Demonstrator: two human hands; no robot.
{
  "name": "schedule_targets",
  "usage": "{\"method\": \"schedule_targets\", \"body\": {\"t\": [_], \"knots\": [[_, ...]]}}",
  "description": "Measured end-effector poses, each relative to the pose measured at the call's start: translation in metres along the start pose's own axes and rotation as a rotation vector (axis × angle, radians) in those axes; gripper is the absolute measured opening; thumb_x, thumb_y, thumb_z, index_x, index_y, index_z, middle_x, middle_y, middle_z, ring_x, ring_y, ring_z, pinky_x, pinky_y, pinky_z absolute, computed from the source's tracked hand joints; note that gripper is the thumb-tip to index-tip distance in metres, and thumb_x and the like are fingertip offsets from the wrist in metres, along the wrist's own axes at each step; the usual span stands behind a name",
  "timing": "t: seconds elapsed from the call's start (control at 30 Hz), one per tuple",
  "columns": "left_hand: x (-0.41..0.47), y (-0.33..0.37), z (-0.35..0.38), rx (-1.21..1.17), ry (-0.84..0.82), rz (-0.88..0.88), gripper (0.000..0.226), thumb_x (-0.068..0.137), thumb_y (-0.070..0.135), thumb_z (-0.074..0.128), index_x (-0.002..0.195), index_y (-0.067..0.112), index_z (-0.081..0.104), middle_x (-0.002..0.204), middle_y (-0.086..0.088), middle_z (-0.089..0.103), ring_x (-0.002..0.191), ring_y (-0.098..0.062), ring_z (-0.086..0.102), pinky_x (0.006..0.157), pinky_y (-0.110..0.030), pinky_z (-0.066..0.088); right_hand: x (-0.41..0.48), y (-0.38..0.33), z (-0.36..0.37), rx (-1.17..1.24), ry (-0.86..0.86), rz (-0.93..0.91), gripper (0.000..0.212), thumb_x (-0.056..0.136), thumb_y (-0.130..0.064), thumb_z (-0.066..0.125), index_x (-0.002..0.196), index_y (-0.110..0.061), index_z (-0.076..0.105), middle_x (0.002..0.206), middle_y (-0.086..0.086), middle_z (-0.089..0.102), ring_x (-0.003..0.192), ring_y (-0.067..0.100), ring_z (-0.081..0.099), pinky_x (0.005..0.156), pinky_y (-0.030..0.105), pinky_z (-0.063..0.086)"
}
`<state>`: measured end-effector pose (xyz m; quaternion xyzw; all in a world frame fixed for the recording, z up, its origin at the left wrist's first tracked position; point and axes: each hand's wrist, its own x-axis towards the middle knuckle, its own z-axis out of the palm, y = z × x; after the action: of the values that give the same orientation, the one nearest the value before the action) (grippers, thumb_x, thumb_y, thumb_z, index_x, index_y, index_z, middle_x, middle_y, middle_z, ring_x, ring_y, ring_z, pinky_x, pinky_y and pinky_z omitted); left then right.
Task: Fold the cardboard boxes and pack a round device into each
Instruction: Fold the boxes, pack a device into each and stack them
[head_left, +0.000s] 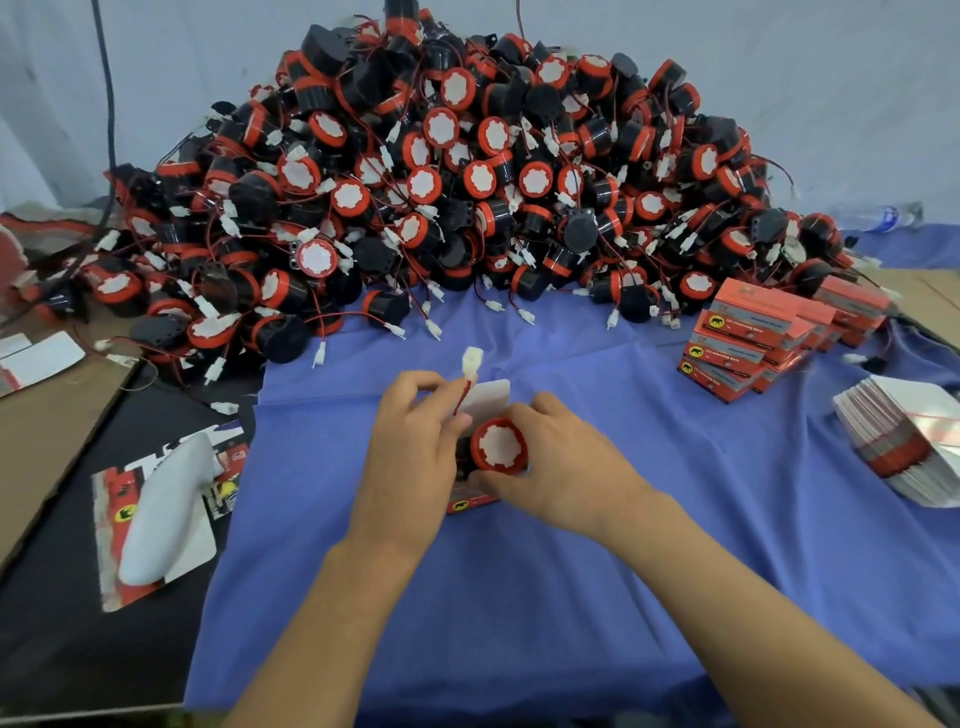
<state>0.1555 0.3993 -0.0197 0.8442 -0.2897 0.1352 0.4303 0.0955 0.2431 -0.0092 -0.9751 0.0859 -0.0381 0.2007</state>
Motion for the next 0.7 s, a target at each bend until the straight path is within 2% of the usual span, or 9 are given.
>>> {"method": "schedule_targets", "body": {"t": [0.07,0.17,0.3,0.4,0.43,0.53,0.57,0.63,0.7], "knots": [[-0.003,-0.001,0.001,-0.001,0.029,0.017,0.042,0.1,0.003,0.061,0.138,0.02,0.065,0.114,0.006,0.049,0.106,-0.014,0.052,0.09,-0.004,0.037,0.0,0.0,0.001,0.019,0.002,-0.001,0.053,0.082,-0.062,0.069,0.122,-0.033,0.052,0.099,-0.013,0.043,0.087,0.012,0.053,0.066,0.027,0.039],[-0.003,-0.003,0.001,0.07,0.087,0.076,0.042,0.1,0.002,0.061,0.14,0.017,0.063,0.111,0.0,0.057,0.11,-0.013,0.044,0.098,-0.009,0.033,-0.002,-0.002,0.001,0.032,0.022,-0.017,0.048,0.084,-0.054,0.07,0.12,-0.031,0.049,0.102,-0.013,0.045,0.091,0.013,0.053,0.071,0.03,0.042],[-0.002,-0.007,0.001,0.091,0.092,0.055,0.034,0.1,0.006,0.063,0.131,0.017,0.067,0.104,0.009,0.06,0.114,-0.012,0.046,0.098,-0.021,0.04,-0.001,-0.003,-0.002,0.03,0.045,-0.038,0.044,0.082,-0.048,0.069,0.115,-0.031,0.045,0.104,-0.011,0.053,0.092,0.015,0.055,0.071,0.033,0.047],[-0.004,-0.006,0.0,0.008,0.084,-0.056,0.034,0.098,0.009,0.064,0.126,0.029,0.064,0.113,0.012,0.057,0.118,-0.003,0.049,0.092,-0.011,0.041,0.0,-0.003,-0.002,-0.045,0.023,-0.024,0.043,0.084,-0.056,0.068,0.116,-0.034,0.051,0.097,-0.013,0.048,0.089,0.013,0.053,0.067,0.03,0.042],[-0.004,-0.006,0.001,-0.005,0.078,-0.085,0.033,0.097,0.01,0.064,0.123,0.03,0.063,0.117,0.012,0.056,0.119,-0.003,0.052,0.092,-0.013,0.043,0.0,-0.003,-0.001,-0.042,0.008,-0.017,0.043,0.084,-0.058,0.067,0.118,-0.035,0.052,0.097,-0.013,0.048,0.091,0.013,0.054,0.07,0.031,0.046],[-0.005,-0.004,0.003,0.057,0.026,-0.112,0.023,0.097,0.012,0.064,0.115,0.027,0.067,0.123,0.004,0.061,0.128,-0.011,0.051,0.095,-0.036,0.052,-0.002,0.0,0.003,0.028,-0.047,0.0,0.042,0.086,-0.059,0.065,0.121,-0.038,0.054,0.102,-0.01,0.053,0.098,0.013,0.056,0.081,0.035,0.052],[-0.004,-0.004,0.003,0.065,0.01,-0.118,0.023,0.097,0.014,0.063,0.115,0.027,0.069,0.124,0.002,0.062,0.13,-0.012,0.05,0.095,-0.038,0.052,-0.002,0.001,0.004,0.059,-0.055,0.002,0.041,0.086,-0.057,0.065,0.121,-0.039,0.054,0.103,-0.009,0.055,0.099,0.012,0.055,0.083,0.035,0.052],[-0.003,-0.004,0.003,0.035,-0.012,-0.138,0.023,0.097,0.017,0.063,0.113,0.031,0.072,0.122,0.004,0.063,0.128,-0.009,0.051,0.097,-0.033,0.05,-0.002,0.003,0.007,0.151,-0.073,0.006,0.04,0.086,-0.053,0.066,0.122,-0.041,0.055,0.104,-0.008,0.057,0.099,0.006,0.052,0.082,0.032,0.051],[-0.001,-0.005,0.002,-0.01,-0.04,-0.161,0.025,0.097,0.019,0.065,0.112,0.036,0.074,0.117,0.011,0.066,0.12,-0.003,0.053,0.096,-0.026,0.048,-0.002,0.002,0.012,0.257,-0.071,0.011,0.04,0.083,-0.048,0.072,0.12,-0.043,0.057,0.103,-0.01,0.059,0.1,0.0,0.046,0.076,0.022,0.045]]}}
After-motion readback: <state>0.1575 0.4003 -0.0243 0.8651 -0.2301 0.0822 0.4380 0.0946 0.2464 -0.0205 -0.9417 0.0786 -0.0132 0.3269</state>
